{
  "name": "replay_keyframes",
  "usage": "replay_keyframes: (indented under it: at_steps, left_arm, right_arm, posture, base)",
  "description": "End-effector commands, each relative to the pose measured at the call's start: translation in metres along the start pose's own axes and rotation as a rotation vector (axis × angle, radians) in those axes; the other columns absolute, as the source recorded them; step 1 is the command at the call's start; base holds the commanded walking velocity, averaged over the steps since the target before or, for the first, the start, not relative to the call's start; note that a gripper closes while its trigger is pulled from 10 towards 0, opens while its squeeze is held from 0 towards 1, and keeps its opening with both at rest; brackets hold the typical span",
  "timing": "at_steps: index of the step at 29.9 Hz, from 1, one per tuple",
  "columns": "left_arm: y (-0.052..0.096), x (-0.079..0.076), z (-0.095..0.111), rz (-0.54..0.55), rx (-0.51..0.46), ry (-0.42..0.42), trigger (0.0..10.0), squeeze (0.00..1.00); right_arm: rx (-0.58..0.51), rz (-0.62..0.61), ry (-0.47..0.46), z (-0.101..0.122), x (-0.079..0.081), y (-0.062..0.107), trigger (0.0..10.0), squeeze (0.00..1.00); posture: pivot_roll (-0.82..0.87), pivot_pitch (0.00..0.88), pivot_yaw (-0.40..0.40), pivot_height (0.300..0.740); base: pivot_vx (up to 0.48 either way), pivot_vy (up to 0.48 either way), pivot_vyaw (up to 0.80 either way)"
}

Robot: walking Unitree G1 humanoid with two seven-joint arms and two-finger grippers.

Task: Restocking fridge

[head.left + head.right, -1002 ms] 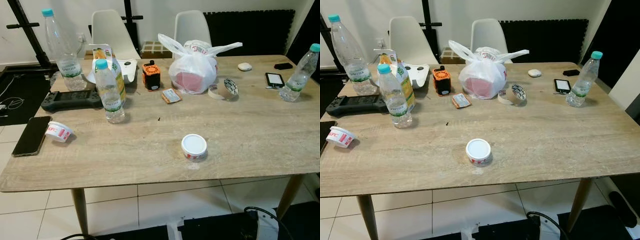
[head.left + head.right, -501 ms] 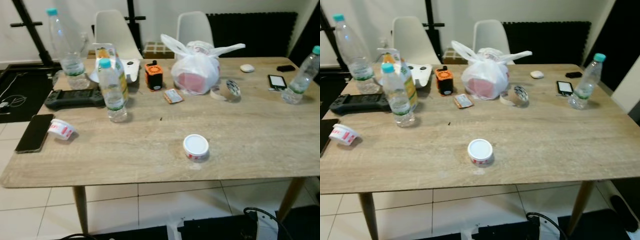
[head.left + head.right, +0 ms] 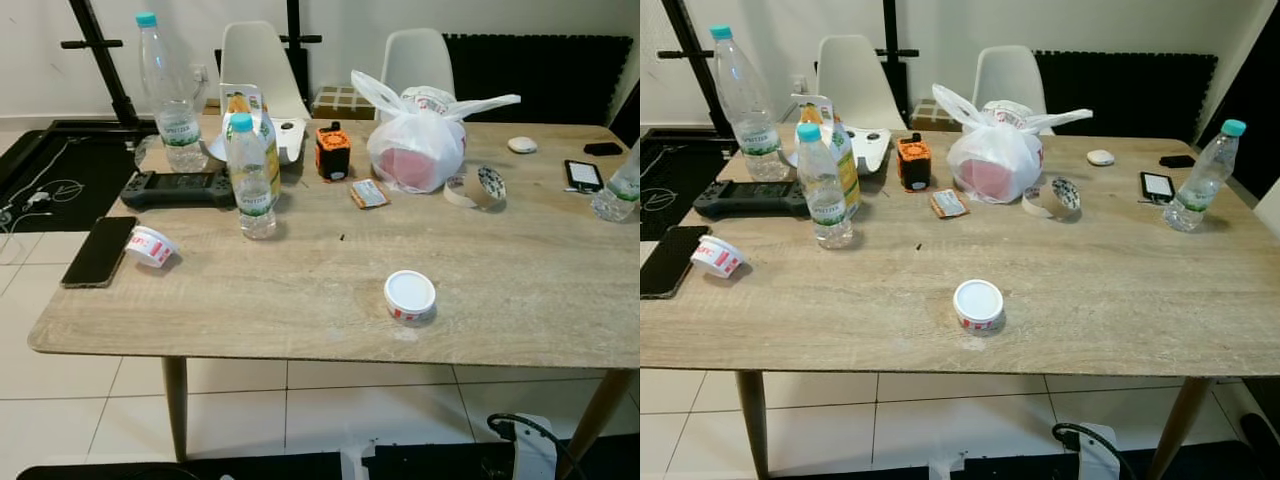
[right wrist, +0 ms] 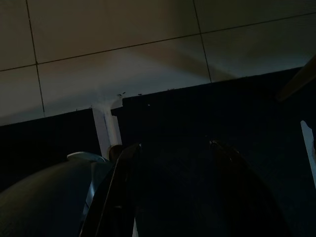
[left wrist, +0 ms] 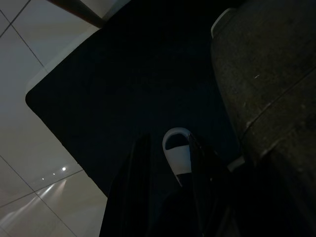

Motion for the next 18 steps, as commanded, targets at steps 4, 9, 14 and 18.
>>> replay_keyframes:
  at_steps: [4,9,14,18]
  left_arm:
    - [-0.0023,0.0039,0.0437,0.018,-0.141,0.029,10.0,0.26]
    - [-0.0024,0.0041,0.0437,0.018,-0.140,0.021,10.0,0.29]
    - [-0.0025,0.0045,0.0441,0.017,-0.140,0.008,10.0,0.34]
    - [-0.0025,0.0046,0.0441,0.017,-0.139,0.010,10.0,0.33]
  right_arm:
    - [-0.007,-0.005,-0.001,0.0007,-0.0018,0.0004,10.0,0.00]
    - [-0.008,-0.003,-0.002,0.0014,-0.0008,0.0001,10.0,0.00]
    - [-0.006,-0.002,-0.002,0.0013,-0.0002,-0.0001,10.0,0.00]
    - [-0.005,-0.003,-0.003,0.0008,-0.0003,0.0000,10.0,0.00]
  posture:
    - [0.01,0.000,-0.046,0.740]
    - [0.01,0.000,-0.047,0.740]
    - [0.01,0.000,-0.047,0.740]
    - [0.01,0.000,-0.047,0.740]
  base:
    - [0.000,0.000,0.00]
    - [0.000,0.000,0.00]
    - [0.000,-0.320,0.00]
    - [0.000,-0.470,0.00]
Point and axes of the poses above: a point about 5 cm out from each wrist's last joint towards the gripper, its own y axis pointing back from the gripper into the wrist, its own z axis along the axis of the wrist's last joint, x = y × z, the point moved 6 cm from there along -y, pointing out of the wrist towards the gripper, and after that the axes turned 7 degrees about -y, right-handed, at the moved point
